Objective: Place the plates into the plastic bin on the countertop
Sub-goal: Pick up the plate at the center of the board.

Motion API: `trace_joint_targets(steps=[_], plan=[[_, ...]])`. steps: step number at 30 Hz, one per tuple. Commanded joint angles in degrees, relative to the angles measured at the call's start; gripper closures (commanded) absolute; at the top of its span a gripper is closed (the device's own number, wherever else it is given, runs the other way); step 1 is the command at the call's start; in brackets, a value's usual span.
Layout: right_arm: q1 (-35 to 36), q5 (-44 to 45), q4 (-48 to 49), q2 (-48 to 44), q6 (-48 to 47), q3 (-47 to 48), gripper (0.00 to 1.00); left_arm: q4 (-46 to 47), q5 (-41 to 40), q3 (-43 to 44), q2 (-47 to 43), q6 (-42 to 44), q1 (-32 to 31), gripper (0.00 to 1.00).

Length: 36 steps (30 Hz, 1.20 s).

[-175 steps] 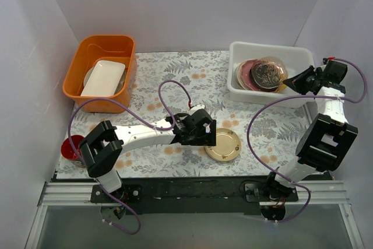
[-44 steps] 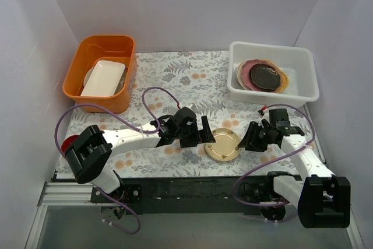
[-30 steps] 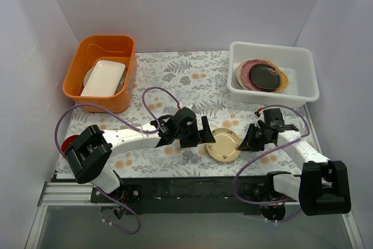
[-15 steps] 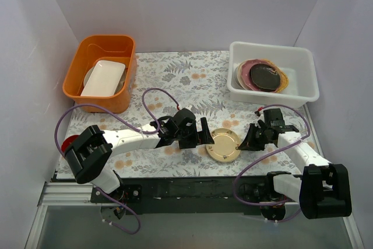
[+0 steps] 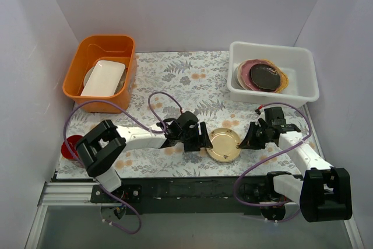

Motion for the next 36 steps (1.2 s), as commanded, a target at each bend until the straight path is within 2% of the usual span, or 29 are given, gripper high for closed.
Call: trace_joint_targets(steps=[1,4,8,9,12,15,18,19,21,22,23,27,32,36], plan=[[0.5,-2.3,1.9,-0.3,-0.2,1.0,0.99,3.2,2.8,-0.6,2.8,-0.3,0.3,0.39],[0.6,-3.1,2.8,-0.3,0.1,0.2,0.99,3.4,2.8,-0.3,4.9,-0.7,0.3,0.41],[0.7,-4.2,3.7,0.0,0.2,-0.4,0.99,3.9,3.4,0.0,6.7,-1.1,0.3,0.55],[0.7,-4.7,3.8,0.3,0.2,-0.4,0.98,3.7,3.3,0.2,7.1,-1.2,0.3,0.73],[0.7,-6.2,4.4,0.0,-0.1,-1.0,0.94,2.3,2.9,1.6,8.9,-2.1,0.3,1.00],[0.7,-6.9,4.9,-1.2,0.2,-1.0,0.86,1.1,2.3,1.9,9.5,-2.4,0.3,1.00],[0.7,-6.5,4.1,-1.6,0.0,0.1,0.74,0.2,0.7,1.3,8.3,-3.0,0.3,1.00],[0.6,-6.4,3.9,-1.7,-0.1,0.3,0.64,0.0,0.4,1.2,7.8,-3.1,0.3,1.00],[0.6,-5.8,3.3,-1.8,-0.4,0.9,0.55,-0.3,-0.3,0.8,6.3,-3.3,0.3,1.00],[0.6,-5.7,3.1,-1.9,-0.4,1.0,0.46,-0.2,-0.5,0.7,5.8,-3.4,0.3,1.00],[0.7,-5.7,3.1,-2.3,-0.4,1.0,0.44,-0.3,-0.6,0.8,5.5,-3.4,0.3,1.00],[0.7,-5.3,2.8,-3.4,-0.1,1.5,0.38,-0.2,-1.0,0.6,3.2,-3.4,0.3,1.00],[0.6,-3.3,1.3,-4.6,0.0,3.2,0.38,0.0,-1.9,-0.4,0.5,-3.7,0.3,1.00],[0.7,-2.1,1.1,-5.4,0.0,3.6,0.48,0.9,-1.8,-0.8,-1.1,-3.7,0.3,1.00]])
